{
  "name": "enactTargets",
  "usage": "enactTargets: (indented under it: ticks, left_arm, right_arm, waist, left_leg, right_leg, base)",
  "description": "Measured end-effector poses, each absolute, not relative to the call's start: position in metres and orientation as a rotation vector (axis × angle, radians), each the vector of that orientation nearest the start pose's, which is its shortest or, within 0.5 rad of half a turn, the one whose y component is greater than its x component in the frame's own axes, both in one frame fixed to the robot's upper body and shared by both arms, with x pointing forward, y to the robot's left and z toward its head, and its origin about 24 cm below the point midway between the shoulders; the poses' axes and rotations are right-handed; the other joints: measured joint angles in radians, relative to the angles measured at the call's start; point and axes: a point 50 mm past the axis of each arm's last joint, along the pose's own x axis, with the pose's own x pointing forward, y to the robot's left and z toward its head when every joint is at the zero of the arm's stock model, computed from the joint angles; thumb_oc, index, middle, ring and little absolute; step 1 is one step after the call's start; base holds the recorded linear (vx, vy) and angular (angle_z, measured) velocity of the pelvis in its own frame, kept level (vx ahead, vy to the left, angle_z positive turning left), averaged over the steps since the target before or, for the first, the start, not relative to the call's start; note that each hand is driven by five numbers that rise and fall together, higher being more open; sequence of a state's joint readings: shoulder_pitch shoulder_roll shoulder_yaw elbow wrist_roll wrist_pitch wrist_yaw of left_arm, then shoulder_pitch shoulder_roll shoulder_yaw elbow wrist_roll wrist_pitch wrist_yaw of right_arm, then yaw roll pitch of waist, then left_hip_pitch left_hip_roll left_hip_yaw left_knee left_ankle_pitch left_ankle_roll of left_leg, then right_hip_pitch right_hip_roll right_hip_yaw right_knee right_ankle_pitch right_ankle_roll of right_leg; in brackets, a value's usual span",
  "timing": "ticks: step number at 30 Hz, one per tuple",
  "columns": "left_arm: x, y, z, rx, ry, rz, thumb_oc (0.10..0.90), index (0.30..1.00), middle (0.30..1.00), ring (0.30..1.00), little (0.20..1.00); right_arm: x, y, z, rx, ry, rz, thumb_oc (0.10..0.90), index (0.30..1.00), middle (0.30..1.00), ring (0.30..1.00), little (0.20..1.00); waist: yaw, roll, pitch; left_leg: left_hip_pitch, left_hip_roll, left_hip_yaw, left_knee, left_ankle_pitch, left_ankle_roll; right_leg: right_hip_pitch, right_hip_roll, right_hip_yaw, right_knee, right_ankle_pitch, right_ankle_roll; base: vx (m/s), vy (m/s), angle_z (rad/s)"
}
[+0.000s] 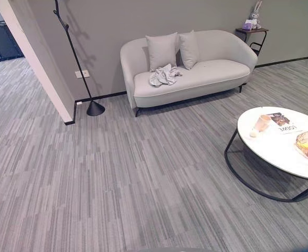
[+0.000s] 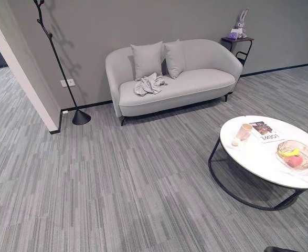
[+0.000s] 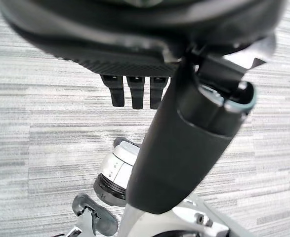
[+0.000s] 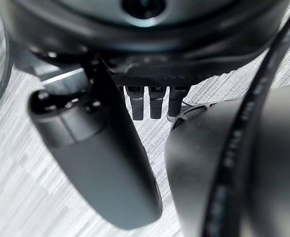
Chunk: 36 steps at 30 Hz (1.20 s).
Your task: Hang the clothes on the sofa on the clothes rack.
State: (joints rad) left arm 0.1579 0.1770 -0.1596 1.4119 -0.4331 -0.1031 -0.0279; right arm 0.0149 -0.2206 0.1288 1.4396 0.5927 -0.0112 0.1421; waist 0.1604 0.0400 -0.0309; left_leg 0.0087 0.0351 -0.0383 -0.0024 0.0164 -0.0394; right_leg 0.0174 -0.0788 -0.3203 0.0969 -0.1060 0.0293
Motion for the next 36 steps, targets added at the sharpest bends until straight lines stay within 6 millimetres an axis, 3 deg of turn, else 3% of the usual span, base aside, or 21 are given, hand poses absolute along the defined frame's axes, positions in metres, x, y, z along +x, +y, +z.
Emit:
enactTargets:
  ticks: [9,14,16,20,31,36]
  left_arm:
    - [0.001,0.217,-0.175,0.035,1.414,0.156,0.8,0.9,0.9,0.9,0.9]
    - [0.008,0.218,-0.175,0.173,1.42,0.008,0.8,0.9,0.9,0.9,0.9]
    - [0.011,0.219,-0.175,0.207,1.418,-0.024,0.8,0.9,0.9,0.9,0.9]
    - [0.015,0.219,-0.175,0.244,1.418,-0.056,0.8,0.9,0.9,0.9,0.9]
    - [0.018,0.217,-0.175,0.285,1.422,-0.1,0.8,0.9,0.9,0.9,0.9]
    - [0.021,0.213,-0.176,0.308,1.41,-0.137,0.8,0.9,0.9,0.9,0.9]
  right_arm:
    - [0.046,-0.228,-0.171,0.2,1.359,-0.249,0.8,0.9,0.9,0.9,0.9]
    - [0.067,-0.222,-0.17,-0.057,1.351,0.007,0.8,0.9,0.9,0.9,0.9]
    - [0.083,-0.217,-0.168,-0.18,1.314,0.13,0.8,0.9,0.9,0.9,0.9]
    - [0.093,-0.209,-0.167,-0.339,1.295,0.277,0.8,0.9,0.9,0.9,0.9]
    - [0.091,-0.205,-0.168,-0.325,1.3,0.273,0.8,0.9,0.9,0.9,0.9]
    - [0.08,-0.213,-0.169,-0.216,1.331,0.157,0.8,0.9,0.9,0.9,0.9]
  waist:
    - [-0.006,-0.006,0.002]
    - [-0.032,-0.019,0.007]
    - [-0.032,-0.027,0.009]
    - [-0.028,-0.033,0.006]
    - [-0.028,-0.032,0.016]
    - [-0.03,-0.017,0.028]
  left_leg:
    - [-0.001,0.001,0.006,-0.01,0.001,0.001]
    - [-0.002,0.003,0.017,-0.015,0.001,0.001]
    - [-0.001,0.006,0.025,-0.02,0.001,0.001]
    - [0.003,0.007,0.031,-0.027,0.001,0.001]
    - [0.026,-0.002,0.032,-0.037,-0.003,0.006]
    - [0.042,-0.007,0.029,-0.048,-0.002,0.007]
  right_leg:
    - [-0.006,0.003,0.006,-0.007,0.001,0.001]
    - [-0.013,0.006,0.019,-0.011,0.003,0.001]
    - [-0.015,0.01,0.027,-0.017,0.006,0.001]
    - [-0.01,0.013,0.032,-0.033,0.013,0.001]
    - [0.038,0.013,0.032,-0.1,0.043,0.013]
    - [0.059,0.011,0.029,-0.114,0.047,0.016]
  base:
    - [0.0,0.0,-0.01]
    - [-0.01,-0.008,-0.08]
    - [0.0,-0.015,-0.1]
    - [0.0,-0.003,-0.03]
    - [0.0,0.015,0.0]
    - [0.02,0.07,0.02]
